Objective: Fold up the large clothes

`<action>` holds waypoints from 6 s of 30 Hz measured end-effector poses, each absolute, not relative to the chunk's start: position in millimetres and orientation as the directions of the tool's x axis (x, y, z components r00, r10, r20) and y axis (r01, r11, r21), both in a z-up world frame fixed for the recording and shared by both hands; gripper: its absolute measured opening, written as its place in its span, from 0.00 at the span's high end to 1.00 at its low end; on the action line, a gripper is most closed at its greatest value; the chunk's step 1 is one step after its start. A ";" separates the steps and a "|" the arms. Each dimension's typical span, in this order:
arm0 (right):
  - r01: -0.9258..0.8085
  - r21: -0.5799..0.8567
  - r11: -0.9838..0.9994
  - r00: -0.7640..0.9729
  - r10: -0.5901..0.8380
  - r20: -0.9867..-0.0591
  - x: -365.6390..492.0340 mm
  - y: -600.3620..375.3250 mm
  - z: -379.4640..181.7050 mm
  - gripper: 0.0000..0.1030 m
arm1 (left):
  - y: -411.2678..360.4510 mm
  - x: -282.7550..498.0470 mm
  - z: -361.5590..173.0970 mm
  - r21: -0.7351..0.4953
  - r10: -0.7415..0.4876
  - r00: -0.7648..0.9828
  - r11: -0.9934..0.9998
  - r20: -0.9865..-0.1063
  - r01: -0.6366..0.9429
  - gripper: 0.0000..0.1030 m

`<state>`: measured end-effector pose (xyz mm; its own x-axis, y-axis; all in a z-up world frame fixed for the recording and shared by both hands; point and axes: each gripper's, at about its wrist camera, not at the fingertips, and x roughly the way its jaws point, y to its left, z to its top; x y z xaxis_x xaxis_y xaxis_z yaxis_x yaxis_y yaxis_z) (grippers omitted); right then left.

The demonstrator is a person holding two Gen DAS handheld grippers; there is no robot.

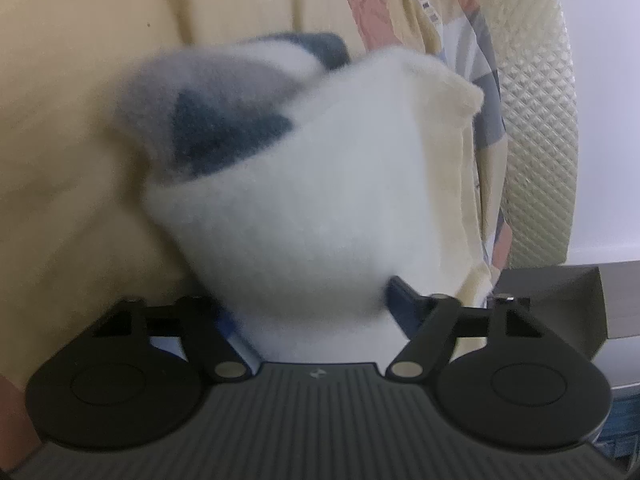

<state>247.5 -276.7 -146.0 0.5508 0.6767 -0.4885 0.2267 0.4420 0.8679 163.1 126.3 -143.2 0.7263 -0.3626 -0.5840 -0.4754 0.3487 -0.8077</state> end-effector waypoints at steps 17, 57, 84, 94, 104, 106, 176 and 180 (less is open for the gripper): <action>0.288 0.889 0.357 0.668 0.590 -0.453 247.8 -317.6 -154.0 0.25 | 121.2 151.5 -101.0 -0.783 -0.275 0.797 0.513 -0.537 -0.351 0.69; -0.079 0.854 0.515 0.681 0.653 -0.331 121.4 -348.3 -24.3 0.39 | 111.7 2.7 1.0 -0.747 -0.400 0.768 0.648 -0.501 -0.150 0.44; -0.267 0.589 0.763 0.674 0.584 -0.452 316.4 -267.8 -58.5 0.42 | 116.7 220.3 -60.3 -0.479 -0.196 0.752 0.860 -0.629 -0.177 0.42; -0.306 0.500 0.810 0.682 0.553 -0.479 330.5 -257.8 -64.5 0.42 | 120.0 226.5 -60.4 -0.475 -0.195 0.772 0.866 -0.606 -0.154 0.41; -0.208 0.430 0.878 0.836 0.388 -0.387 291.2 -310.2 -21.3 0.14 | 139.1 166.1 -18.5 -0.315 0.050 0.834 0.912 -0.550 -0.262 0.24; -0.156 0.401 0.903 0.846 0.331 -0.417 288.6 -320.9 -21.5 0.12 | 144.0 166.3 -21.3 -0.283 0.100 0.817 0.908 -0.568 -0.308 0.23; -0.137 0.674 0.726 0.688 0.560 -0.462 244.8 -292.9 -66.7 0.51 | 94.5 104.3 -92.9 -0.707 -0.339 0.693 0.615 -0.637 -0.349 0.18; -0.102 0.713 0.694 0.673 0.576 -0.464 247.6 -293.7 -75.0 0.52 | 113.2 115.2 -127.1 -0.783 -0.379 0.696 0.428 -0.610 -0.452 0.17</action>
<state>247.6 -293.7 -75.0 0.6726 0.5761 -0.4644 -0.1023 0.6940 0.7127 115.2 113.2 -127.1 0.6960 -0.3795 -0.6095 -0.4523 0.4276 -0.7827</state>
